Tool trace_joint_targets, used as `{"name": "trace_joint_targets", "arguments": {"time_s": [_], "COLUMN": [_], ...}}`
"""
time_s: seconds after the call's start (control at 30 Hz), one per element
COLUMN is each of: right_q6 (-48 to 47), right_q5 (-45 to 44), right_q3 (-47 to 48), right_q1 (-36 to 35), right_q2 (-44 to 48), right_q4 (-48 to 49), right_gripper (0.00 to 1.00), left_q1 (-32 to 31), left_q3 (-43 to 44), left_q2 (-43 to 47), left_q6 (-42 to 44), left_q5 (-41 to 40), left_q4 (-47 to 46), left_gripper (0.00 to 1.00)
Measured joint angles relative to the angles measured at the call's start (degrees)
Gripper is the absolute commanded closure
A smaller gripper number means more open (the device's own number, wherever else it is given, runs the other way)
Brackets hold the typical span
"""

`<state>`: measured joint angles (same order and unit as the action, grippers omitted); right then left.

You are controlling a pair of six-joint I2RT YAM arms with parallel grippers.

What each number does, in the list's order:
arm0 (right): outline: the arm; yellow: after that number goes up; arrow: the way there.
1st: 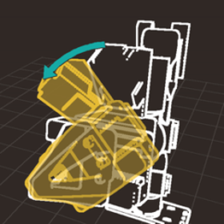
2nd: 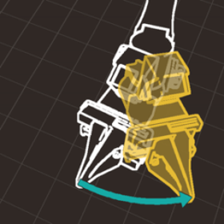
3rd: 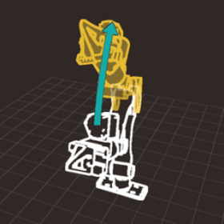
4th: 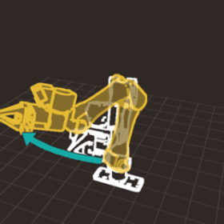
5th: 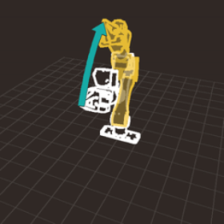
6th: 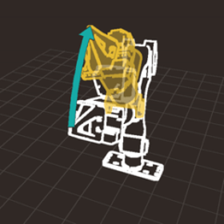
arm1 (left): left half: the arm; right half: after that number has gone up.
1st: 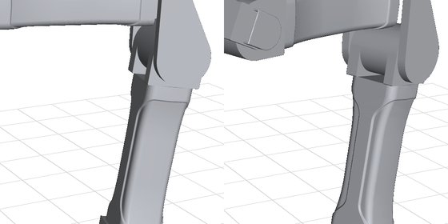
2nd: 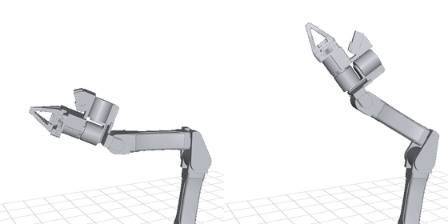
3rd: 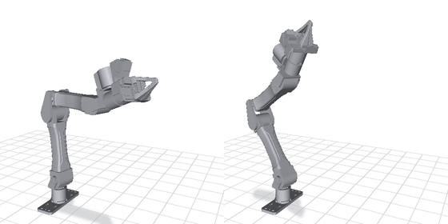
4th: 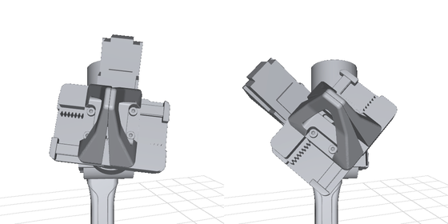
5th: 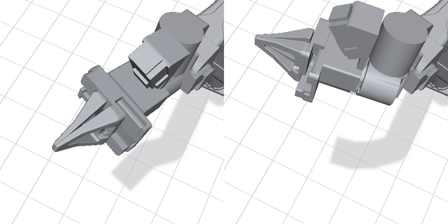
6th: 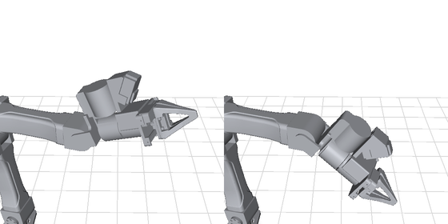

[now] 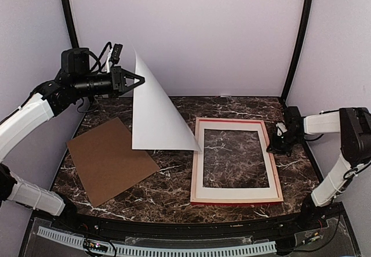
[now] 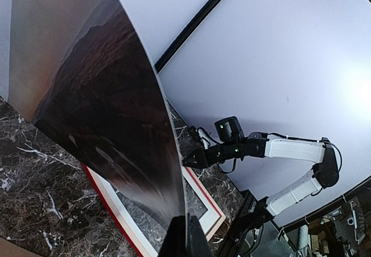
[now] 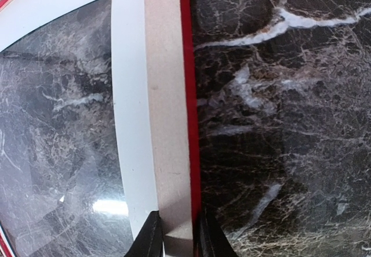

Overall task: Put the photo into the frame
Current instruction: Move the frame body to the center of the board.

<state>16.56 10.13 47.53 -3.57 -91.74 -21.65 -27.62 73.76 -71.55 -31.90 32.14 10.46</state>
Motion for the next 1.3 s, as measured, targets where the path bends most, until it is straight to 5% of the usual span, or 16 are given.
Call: {"name": "trace_joint_targets", "arguments": {"time_s": [0.47, 0.77, 1.07, 1.3], "right_q6": [7.9, 13.6, 13.2, 8.9], "right_q5": [-1.6, -0.6, -0.5, -2.7], "right_q3": [-0.5, 1.5, 3.9, 5.3], "right_q1": [-12.9, -20.1, -17.9, -5.2], "right_q2": [-1.2, -3.7, 2.4, 9.7], "right_q4": [6.2, 9.5, 5.3, 0.5], "right_gripper": [0.84, 0.5, 0.38, 0.37], "left_q1": [0.0, -1.8, -11.5, -18.4], "left_q3": [0.0, -1.2, 1.6, 5.7], "left_q2": [-0.4, -1.3, -11.4, -19.4], "left_q6": [0.0, -3.3, -6.9, -10.4], "left_q5": [-0.3, 1.7, 2.8, 5.4], "left_q4": [-0.1, -3.9, -10.4, -17.5], "left_gripper": [1.0, 1.0, 1.0, 1.0]}}
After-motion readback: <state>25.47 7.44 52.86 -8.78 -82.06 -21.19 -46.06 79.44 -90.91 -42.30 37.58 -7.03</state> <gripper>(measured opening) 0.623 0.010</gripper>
